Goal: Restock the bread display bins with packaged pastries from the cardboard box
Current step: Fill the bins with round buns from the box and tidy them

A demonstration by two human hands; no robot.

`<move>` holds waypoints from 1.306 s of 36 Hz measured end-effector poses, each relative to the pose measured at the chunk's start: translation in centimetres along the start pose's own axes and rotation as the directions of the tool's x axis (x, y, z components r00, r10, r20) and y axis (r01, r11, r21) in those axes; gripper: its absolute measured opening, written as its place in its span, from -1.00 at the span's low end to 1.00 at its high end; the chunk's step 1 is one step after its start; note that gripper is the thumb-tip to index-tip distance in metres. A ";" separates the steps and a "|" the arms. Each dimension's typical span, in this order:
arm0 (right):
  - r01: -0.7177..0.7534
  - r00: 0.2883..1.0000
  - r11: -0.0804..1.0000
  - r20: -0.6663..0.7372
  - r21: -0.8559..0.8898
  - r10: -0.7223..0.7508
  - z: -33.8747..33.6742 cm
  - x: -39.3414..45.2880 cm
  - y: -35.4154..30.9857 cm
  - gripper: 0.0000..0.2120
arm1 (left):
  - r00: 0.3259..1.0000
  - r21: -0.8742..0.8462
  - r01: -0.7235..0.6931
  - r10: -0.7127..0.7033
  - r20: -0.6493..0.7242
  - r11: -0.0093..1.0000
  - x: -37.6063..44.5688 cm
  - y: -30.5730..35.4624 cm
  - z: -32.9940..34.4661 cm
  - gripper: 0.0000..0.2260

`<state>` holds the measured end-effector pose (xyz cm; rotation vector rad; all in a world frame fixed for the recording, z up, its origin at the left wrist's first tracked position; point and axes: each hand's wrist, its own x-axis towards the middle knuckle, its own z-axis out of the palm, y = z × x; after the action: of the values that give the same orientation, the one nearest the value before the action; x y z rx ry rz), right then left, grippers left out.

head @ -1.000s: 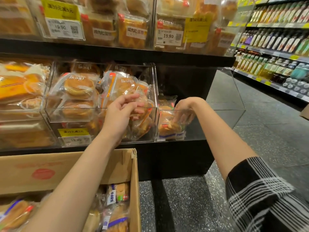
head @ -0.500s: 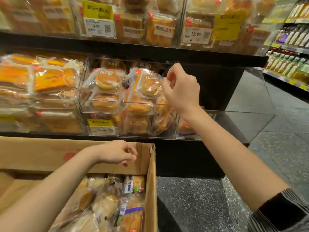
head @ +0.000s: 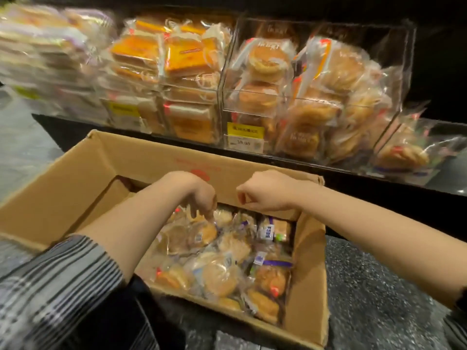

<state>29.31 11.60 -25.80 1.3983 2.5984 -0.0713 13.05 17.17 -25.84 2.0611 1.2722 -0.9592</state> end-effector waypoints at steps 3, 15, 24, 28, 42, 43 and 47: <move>-0.021 0.984 0.994 0.177 0.103 0.002 2.4 1.1 -1.2 -0.79 | 1.000 -0.036 -0.009 0.009 0.005 0.999 0.3 -0.9 0.3 -0.52; -0.082 0.855 0.961 0.514 0.265 -0.068 8.8 4.6 -4.1 -0.51 | 0.999 0.043 -0.027 0.025 0.039 0.999 1.2 -3.3 0.8 -0.35; -0.029 0.939 0.971 0.339 0.237 -0.055 10.0 5.9 -3.7 -0.86 | 0.998 -0.005 -0.047 0.047 0.039 0.999 1.7 -3.6 0.7 -0.44; -0.187 0.927 0.785 0.370 0.590 -0.057 7.8 6.1 -1.2 -0.95 | 0.998 -0.082 -0.050 0.053 0.045 0.995 1.4 -3.3 0.8 -0.46; -0.350 0.935 0.150 0.336 0.925 0.113 3.5 4.1 1.3 -0.67 | 0.968 -0.174 -0.202 0.169 -0.186 0.964 -0.2 -2.6 0.5 -0.36; -0.334 0.941 0.140 0.321 0.932 0.104 3.3 4.1 1.2 -0.64 | 0.963 -0.212 -0.221 0.179 -0.204 0.952 -0.2 -2.6 0.4 -0.37; -0.302 0.952 0.143 0.289 0.943 0.106 2.9 4.7 0.8 -0.63 | 0.953 -0.345 -0.254 0.174 -0.249 0.904 -0.2 -2.7 0.1 -0.53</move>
<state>27.90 15.48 -29.52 1.8677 2.0091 -2.1152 10.48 18.08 -25.92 1.9798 1.1893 -0.3668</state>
